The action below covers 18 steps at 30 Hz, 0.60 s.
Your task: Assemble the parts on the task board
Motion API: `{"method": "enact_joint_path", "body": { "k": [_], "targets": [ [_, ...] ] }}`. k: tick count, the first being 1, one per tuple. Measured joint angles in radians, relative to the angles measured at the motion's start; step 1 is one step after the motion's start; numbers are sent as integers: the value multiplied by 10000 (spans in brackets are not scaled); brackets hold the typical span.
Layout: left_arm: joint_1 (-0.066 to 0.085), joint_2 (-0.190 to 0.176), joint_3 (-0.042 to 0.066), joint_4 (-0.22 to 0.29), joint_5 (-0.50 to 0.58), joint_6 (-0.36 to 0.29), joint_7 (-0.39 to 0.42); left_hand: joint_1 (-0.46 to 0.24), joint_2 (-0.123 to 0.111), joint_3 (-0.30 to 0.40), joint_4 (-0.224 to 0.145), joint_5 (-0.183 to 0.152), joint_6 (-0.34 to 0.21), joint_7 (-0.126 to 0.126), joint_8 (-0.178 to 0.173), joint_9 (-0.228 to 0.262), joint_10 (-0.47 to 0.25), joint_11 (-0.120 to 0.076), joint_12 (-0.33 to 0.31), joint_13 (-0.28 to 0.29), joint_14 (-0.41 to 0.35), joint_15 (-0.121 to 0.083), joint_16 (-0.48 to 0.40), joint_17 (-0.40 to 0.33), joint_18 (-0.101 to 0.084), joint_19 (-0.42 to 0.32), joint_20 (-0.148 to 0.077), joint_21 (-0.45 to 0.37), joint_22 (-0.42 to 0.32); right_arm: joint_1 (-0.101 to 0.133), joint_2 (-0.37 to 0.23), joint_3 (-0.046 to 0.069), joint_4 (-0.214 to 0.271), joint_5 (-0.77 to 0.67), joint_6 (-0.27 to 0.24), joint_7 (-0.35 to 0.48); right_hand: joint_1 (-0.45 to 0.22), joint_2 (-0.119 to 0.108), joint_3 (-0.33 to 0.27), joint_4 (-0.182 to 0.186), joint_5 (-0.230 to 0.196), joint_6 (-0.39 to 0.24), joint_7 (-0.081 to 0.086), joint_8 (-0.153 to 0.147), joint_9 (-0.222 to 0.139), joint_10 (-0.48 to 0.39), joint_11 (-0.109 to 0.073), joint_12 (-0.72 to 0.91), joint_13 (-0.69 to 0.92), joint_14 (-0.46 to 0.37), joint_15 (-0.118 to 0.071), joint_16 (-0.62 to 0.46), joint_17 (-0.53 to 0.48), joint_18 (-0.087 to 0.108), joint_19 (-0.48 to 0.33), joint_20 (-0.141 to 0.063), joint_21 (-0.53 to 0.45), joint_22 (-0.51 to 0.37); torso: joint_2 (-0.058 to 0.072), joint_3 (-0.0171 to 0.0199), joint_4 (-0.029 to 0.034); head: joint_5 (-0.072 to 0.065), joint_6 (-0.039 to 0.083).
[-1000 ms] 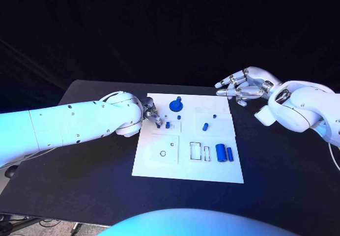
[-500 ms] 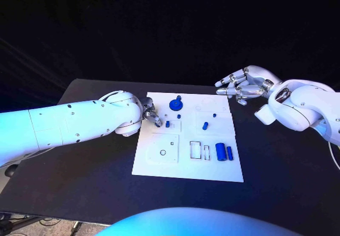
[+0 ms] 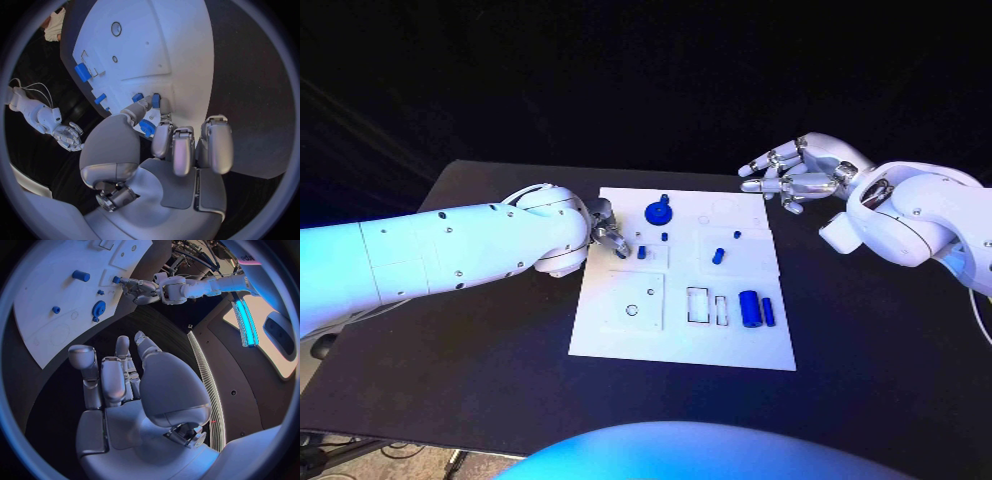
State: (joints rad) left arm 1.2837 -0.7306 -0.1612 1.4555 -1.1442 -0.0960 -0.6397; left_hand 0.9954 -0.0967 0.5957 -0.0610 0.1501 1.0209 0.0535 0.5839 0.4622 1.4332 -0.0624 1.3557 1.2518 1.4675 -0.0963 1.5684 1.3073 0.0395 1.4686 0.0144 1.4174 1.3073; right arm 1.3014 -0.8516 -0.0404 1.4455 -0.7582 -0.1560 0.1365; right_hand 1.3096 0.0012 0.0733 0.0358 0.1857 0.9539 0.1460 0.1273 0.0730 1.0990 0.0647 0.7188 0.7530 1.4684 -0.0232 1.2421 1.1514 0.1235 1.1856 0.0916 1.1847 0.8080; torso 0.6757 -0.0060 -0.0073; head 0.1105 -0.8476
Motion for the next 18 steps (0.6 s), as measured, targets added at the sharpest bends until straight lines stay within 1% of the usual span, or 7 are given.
{"method": "enact_joint_path", "body": {
  "k": [4,6,8,14,16,17,18],
  "targets": [
    [-1,3,2,-8,0,3,0,-84,61,-41,39,-3,2,-2,1,-49,1,0,57,35,0,0,0,9,0,0,0,18,0,-1,1,0,0,0,0,1,0,0,-29,29,0,0,0,0,0,0,0,0,0,0,0,0,0,0,0,0,0,0,0,0,-2,1,2],
    [-2,5,3,-19,0,6,0,-122,97,-88,63,-4,51,-51,1,-91,1,-1,68,36,0,0,0,9,-1,0,0,38,0,-1,1,0,0,0,0,1,0,0,-29,29,0,0,0,0,0,0,0,0,0,0,0,0,0,0,0,0,0,0,0,0,-5,4,3],
    [-2,6,3,-28,0,9,0,-189,164,-138,118,-4,96,-29,1,-138,2,-2,68,51,0,0,0,8,-1,0,0,38,0,-1,0,0,2,0,0,1,0,0,-29,29,0,0,0,0,0,0,0,0,0,0,0,0,0,0,0,0,0,0,1,0,-10,6,4],
    [-3,44,4,-94,-1,38,-10,-322,270,-217,310,-5,232,-93,9,-239,52,17,68,87,0,0,0,8,0,0,0,38,0,0,-5,0,6,0,0,1,0,0,-29,29,0,0,0,0,0,0,0,0,0,0,0,0,1,0,0,0,0,1,4,1,-11,1,-6],
    [-5,67,4,-132,0,52,-22,-371,319,-269,362,-5,400,-220,0,-340,52,17,68,87,0,0,0,7,0,0,0,38,0,0,-5,0,6,0,0,1,0,0,-29,29,0,0,0,0,0,0,0,0,0,0,0,-32,-18,0,0,0,-33,-21,4,2,-7,-2,-10],
    [-6,78,4,-152,1,62,-30,-371,318,-308,401,-5,426,-218,0,-363,52,17,68,87,0,0,0,7,0,0,0,38,0,0,-5,0,6,0,0,1,0,0,-29,29,0,0,0,0,0,0,0,0,0,0,0,-57,-32,0,0,0,-47,-38,4,2,-5,-2,-12],
    [-7,91,2,-175,3,79,-42,-467,308,-341,434,-5,532,-323,-6,-391,52,17,68,87,0,0,0,7,-1,0,0,38,0,0,-5,0,6,0,0,2,0,0,-29,29,0,0,0,0,0,0,0,0,0,0,0,-60,-45,0,0,0,-47,-55,4,2,-5,-3,-12]
  ]
}}
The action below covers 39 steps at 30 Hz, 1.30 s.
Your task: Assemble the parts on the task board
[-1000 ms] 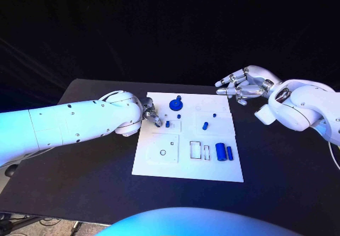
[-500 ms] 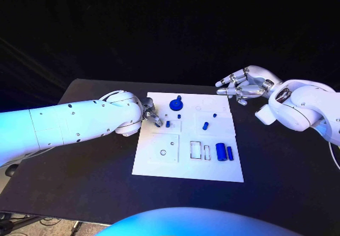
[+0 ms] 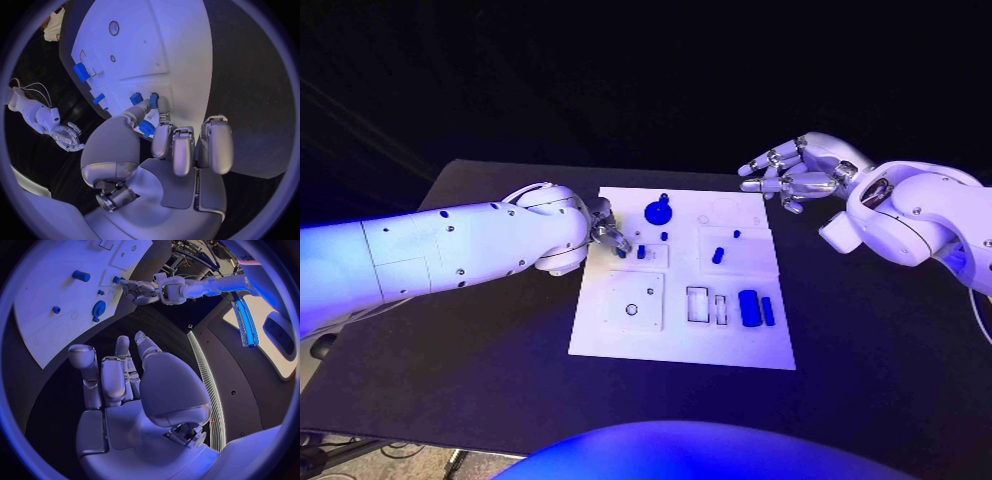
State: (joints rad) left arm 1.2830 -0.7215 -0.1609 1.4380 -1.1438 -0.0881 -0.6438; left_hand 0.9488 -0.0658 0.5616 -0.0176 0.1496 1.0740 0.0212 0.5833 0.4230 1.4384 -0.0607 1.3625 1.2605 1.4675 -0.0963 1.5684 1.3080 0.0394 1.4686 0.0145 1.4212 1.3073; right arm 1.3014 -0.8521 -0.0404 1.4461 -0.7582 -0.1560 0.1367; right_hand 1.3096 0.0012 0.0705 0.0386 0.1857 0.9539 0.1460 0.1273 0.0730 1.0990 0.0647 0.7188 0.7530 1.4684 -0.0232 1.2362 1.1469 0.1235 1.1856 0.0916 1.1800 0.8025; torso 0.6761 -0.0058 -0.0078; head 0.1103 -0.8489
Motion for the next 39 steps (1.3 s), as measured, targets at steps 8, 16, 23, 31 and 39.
{"method": "enact_joint_path", "body": {
  "k": [8,16,23,31,39],
  "targets": [
    [-5,46,0,-87,14,82,-52,-61,-43,-41,41,0,200,-200,-10,-5,0,0,0,-1,0,0,0,-1,0,0,0,0,0,0,-5,0,2,0,0,4,0,0,-28,28,0,0,0,0,-9,0,0,0,-8,0,0,-56,-54,-1,-37,-37,-41,-88,0,0,-1,-8,-10],
    [0,64,6,-121,17,155,-60,-74,-57,-67,66,0,215,-216,-10,-32,0,0,0,-2,0,0,0,-1,-1,0,0,41,0,0,-10,0,8,0,2,6,0,0,-28,29,0,0,0,0,-8,0,0,0,-8,0,0,-56,-53,0,-37,-37,-41,-88,-4,1,0,-19,-5],
    [-14,65,-11,-128,18,217,-79,-224,-204,-413,231,-49,288,-290,53,-189,0,0,0,-22,0,0,0,-2,0,0,0,41,1,0,-11,0,9,0,2,9,0,0,-29,29,0,0,0,0,-8,0,0,0,-8,0,0,-56,-80,-1,-37,-37,-40,-116,-3,0,0,-25,-5],
    [-40,62,-20,-122,17,236,-127,-730,-345,-1476,889,-49,320,-247,136,-411,-1,0,0,-50,0,0,0,-3,1,0,0,41,0,0,-13,0,9,0,5,19,0,0,-98,98,0,0,0,0,-7,0,0,0,-23,0,0,-157,-141,40,-109,-36,-148,-221,-3,-2,4,-34,5],
    [-47,65,-23,-114,-1,177,-144,-782,-292,-1876,1152,-49,321,-247,209,-540,35,36,8,19,0,0,0,-4,-1,0,0,84,0,-1,-14,0,8,-2,30,48,-83,-84,-291,180,220,0,0,0,-11,-35,-34,0,-69,0,0,-442,-396,154,-354,6,-417,-588,0,-3,1,-35,13]
  ]
}}
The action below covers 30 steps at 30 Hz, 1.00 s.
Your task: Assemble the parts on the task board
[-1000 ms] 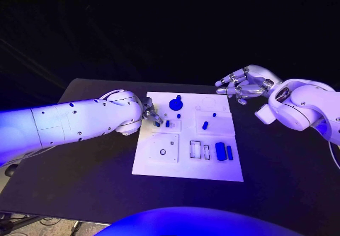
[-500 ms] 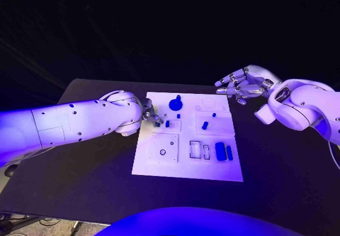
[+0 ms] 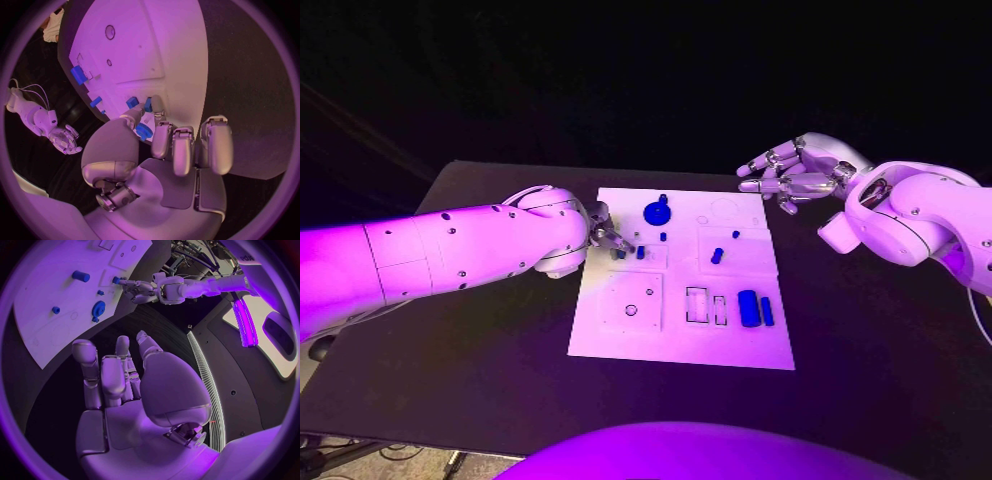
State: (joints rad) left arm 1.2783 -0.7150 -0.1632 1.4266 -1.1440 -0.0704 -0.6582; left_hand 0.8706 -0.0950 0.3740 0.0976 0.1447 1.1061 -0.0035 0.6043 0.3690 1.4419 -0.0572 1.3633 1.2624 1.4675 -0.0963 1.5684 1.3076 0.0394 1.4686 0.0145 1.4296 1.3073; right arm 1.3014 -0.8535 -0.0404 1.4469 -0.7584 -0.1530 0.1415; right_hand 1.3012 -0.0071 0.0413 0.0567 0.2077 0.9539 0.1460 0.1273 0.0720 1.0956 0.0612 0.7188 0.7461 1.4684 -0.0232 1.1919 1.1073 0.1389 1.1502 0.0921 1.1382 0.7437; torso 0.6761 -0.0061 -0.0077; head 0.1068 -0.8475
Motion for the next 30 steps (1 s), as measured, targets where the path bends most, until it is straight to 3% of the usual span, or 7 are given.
{"method": "enact_joint_path", "body": {
  "k": [6,18,23,30],
  "targets": [
    [-10,-37,-2,56,-22,-80,0,204,203,-99,-44,0,1,1,51,-105,37,-36,46,49,0,0,0,-1,0,0,0,60,0,-1,3,0,-6,7,30,30,-10,-10,-14,14,13,0,0,0,-5,-12,-11,0,-12,-37,37,-79,-103,-1,-41,29,-108,-193,1,-2,-3,-7,6],
    [-32,-145,106,193,-73,-190,3,201,200,-137,-29,0,-3,1,70,-115,37,-36,46,51,0,0,0,-1,1,0,0,59,0,-11,14,0,-24,14,67,61,-10,-10,-27,28,54,0,0,0,-4,-11,-11,0,-12,-37,37,-79,-130,-1,-76,-6,-108,-227,0,-2,3,-15,-1],
    [-36,-201,256,236,-102,-254,13,201,200,-360,58,0,-3,1,70,-146,36,-36,46,50,0,0,0,-2,0,0,0,59,0,-20,17,0,-31,14,74,67,-10,-9,-27,27,53,0,0,40,-4,-11,-11,0,-23,-37,37,-127,-143,-1,-76,-6,-147,-255,0,-4,3,-15,-2],
    [-35,-315,484,308,-146,-343,20,78,77,-1119,511,0,-3,0,170,-316,36,-36,46,29,0,0,0,-2,0,0,0,59,0,-36,19,0,-39,14,80,73,-9,-9,-27,27,53,0,0,40,-3,-11,-10,0,-23,-37,37,-139,-145,-1,-76,-6,-147,-259,-1,2,3,-22,-8]
  ]
}}
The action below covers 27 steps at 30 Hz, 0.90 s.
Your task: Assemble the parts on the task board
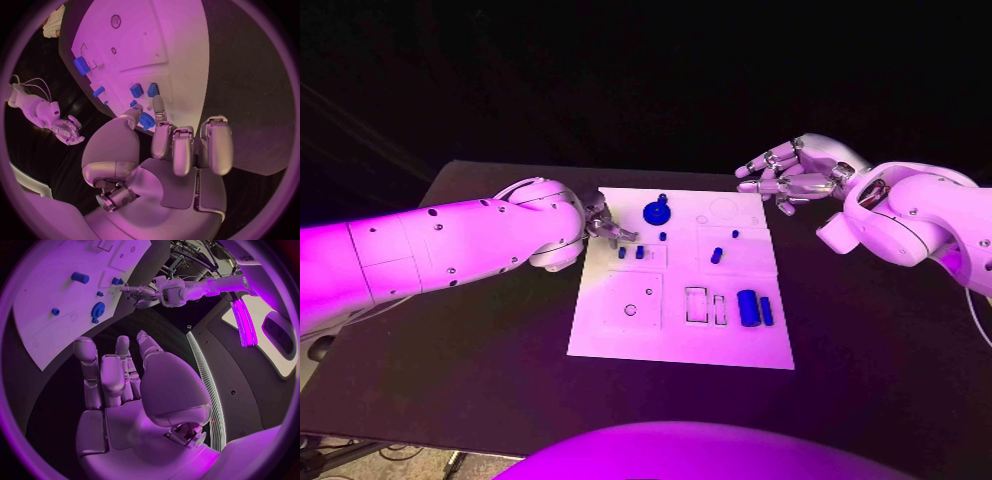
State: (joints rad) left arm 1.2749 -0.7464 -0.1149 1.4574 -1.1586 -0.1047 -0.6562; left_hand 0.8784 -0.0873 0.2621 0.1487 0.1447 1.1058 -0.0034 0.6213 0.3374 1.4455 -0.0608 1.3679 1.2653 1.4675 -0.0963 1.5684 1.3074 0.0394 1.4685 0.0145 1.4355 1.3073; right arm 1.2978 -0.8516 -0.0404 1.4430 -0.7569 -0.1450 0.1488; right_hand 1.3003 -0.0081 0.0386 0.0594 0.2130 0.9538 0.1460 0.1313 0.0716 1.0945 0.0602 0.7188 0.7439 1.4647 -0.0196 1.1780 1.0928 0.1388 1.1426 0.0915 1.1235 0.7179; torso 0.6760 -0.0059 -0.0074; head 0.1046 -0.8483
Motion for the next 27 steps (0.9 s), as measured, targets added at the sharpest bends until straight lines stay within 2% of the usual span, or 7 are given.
{"method": "enact_joint_path", "body": {
  "k": [11,13,15,18,21,23,27],
  "targets": [
    [30,-343,462,171,10,-10,33,185,-37,-1293,852,0,-354,196,41,-290,-404,118,-535,-792,0,0,0,-1,0,0,0,-542,1,-26,-5,0,-21,0,6,6,0,0,1,-1,0,0,0,0,0,0,0,-40,0,0,0,0,-15,0,0,0,0,-24,-4,1,2,-25,5],
    [59,-355,500,152,109,-27,199,649,73,-1428,950,0,-932,426,-174,-429,-1467,314,-1691,-2290,-23,73,-79,-1,190,-62,52,-2218,6,-30,-1,0,-30,0,6,7,0,0,1,-1,0,0,0,0,0,0,0,-40,-4,0,0,0,-15,0,0,0,0,-32,-6,1,0,-27,22],
    [83,-311,520,51,337,-67,624,1748,160,-1389,665,0,-1988,896,-607,-655,-3857,722,-3913,-4759,-324,444,-1738,-25,875,-1539,314,-6299,-374,-34,10,0,-42,0,3,9,0,0,-26,-27,0,-16,16,0,0,-22,23,-40,-21,1,0,-29,-40,1,-20,21,-50,-64,-8,4,-3,-28,39],
    [87,-168,520,-159,643,-144,1472,3309,161,-1216,100,-15,-2920,1371,-1050,-925,-5696,1309,-5452,-5910,-2953,965,-5418,-2693,1160,-3223,684,-10094,-1612,-39,23,-1,-57,1,-5,11,69,69,-26,-27,-1,-43,34,0,1,-149,40,-170,-107,-137,49,-468,-432,164,-361,25,-424,-596,-8,4,-10,-35,82],
    [92,92,436,-467,773,-286,2716,4764,201,-903,-366,-39,-3344,1585,-1481,-1282,-6195,1557,-6918,-7234,-4541,1265,-8001,-4675,1161,-4071,1068,-11758,-2864,-46,38,-2,-91,1,-30,13,198,198,-26,-27,-1,-89,51,-1,1,-245,42,-478,-398,-364,73,-1251,-1111,250,-801,31,-1077,-1480,-8,2,-12,-53,136],
    [83,288,364,-681,723,-419,3641,5461,155,-640,-569,-17,-3204,1446,-1872,-1613,-5697,1573,-7925,-8354,-4349,1285,-9019,-5629,1259,-3895,1309,-12370,-3634,-51,42,-2,-113,0,-60,13,338,227,8,-61,-1,-89,51,47,1,-250,43,-820,-750,-566,84,-2096,-1813,391,-1002,37,-1556,-2016,-8,1,-13,-86,183],
    [40,601,263,-984,189,-647,5084,5863,-144,-389,-681,-17,-2644,1186,-2650,-2115,-4856,1546,-9373,-9870,-3660,1240,-10180,-6669,1320,-3331,1232,-12866,-4462,-54,52,-1,-165,-4,-154,13,494,245,90,-143,-79,-89,50,76,1,-301,93,-1579,-1509,-1142,118,-4440,-3681,390,-1073,107,-2221,-2474,-3,-12,-15,-147,266]
  ]
}}
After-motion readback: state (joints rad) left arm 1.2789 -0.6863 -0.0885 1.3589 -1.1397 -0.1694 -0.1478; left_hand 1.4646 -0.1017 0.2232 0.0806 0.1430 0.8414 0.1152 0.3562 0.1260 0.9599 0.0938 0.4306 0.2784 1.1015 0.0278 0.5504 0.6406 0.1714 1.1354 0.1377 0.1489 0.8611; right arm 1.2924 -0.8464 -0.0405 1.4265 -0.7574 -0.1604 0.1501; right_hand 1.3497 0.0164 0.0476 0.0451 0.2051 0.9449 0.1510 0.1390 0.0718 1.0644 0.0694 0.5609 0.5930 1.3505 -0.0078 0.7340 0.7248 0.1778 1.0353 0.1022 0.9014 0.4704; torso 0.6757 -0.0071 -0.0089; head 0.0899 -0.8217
